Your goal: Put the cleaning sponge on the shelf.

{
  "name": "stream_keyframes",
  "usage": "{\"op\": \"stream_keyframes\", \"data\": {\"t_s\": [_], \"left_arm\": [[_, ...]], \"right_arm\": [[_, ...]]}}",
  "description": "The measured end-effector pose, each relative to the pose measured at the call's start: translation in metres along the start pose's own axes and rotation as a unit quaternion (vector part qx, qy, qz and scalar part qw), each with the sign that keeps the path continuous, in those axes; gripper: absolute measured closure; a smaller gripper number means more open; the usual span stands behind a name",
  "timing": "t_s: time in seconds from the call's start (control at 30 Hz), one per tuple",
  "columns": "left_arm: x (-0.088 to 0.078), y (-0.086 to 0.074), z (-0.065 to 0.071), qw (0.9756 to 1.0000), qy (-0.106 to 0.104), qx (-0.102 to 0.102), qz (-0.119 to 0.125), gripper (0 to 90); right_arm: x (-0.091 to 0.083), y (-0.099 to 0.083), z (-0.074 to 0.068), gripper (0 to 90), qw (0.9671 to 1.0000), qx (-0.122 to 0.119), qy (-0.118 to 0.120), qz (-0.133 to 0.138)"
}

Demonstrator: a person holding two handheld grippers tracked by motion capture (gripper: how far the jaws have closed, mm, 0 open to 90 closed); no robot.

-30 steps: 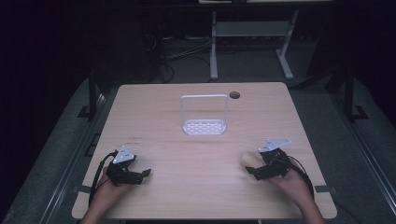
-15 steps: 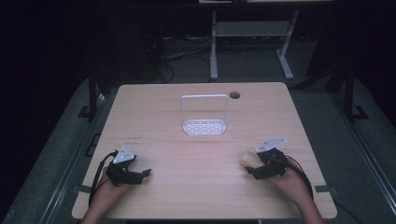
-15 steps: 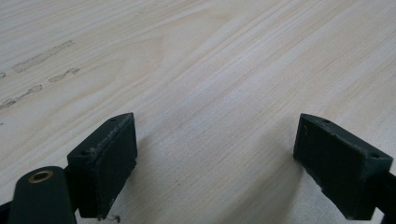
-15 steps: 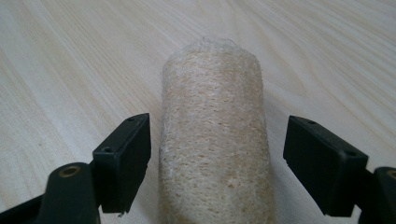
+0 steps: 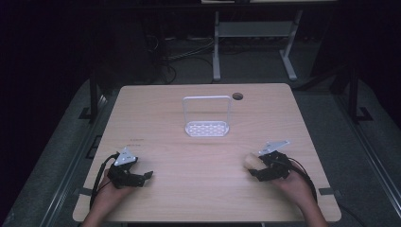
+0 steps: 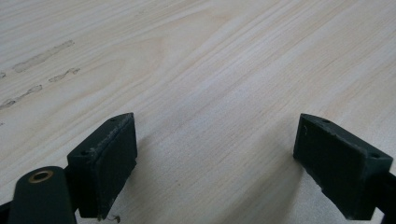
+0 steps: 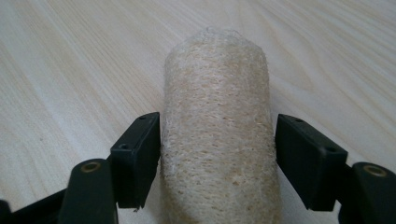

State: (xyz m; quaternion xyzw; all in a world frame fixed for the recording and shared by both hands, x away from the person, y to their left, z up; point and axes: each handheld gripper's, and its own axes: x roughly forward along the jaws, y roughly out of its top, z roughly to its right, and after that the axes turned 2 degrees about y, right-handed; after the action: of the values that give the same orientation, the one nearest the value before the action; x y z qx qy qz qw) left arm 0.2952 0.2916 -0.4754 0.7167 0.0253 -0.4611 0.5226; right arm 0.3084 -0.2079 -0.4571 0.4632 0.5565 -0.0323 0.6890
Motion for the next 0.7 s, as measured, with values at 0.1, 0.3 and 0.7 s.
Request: {"op": "stream_keyframes", "data": {"t_s": [0.1,0.3,0.7], "left_arm": [[0.0,0.0,0.0,1.0,0.0,0.0,0.0,13.0],[-0.0001,0.0,-0.0001,1.0,0.0,0.001,-0.001,13.0],[0.0,0.0,0.0,1.0,0.0,0.0,0.0,13.0]], "right_arm": [[0.0003,-0.0003,-0.0002,35.3,1.0,-0.003,-0.001,-0.002],[-0.0001,0.0,-0.001,40.9,1.0,-0.006,0.002,-0.004],[-0.0043,0.0006,-0.0013,41.0,1.0,-0.001,0.004,0.004]]}}
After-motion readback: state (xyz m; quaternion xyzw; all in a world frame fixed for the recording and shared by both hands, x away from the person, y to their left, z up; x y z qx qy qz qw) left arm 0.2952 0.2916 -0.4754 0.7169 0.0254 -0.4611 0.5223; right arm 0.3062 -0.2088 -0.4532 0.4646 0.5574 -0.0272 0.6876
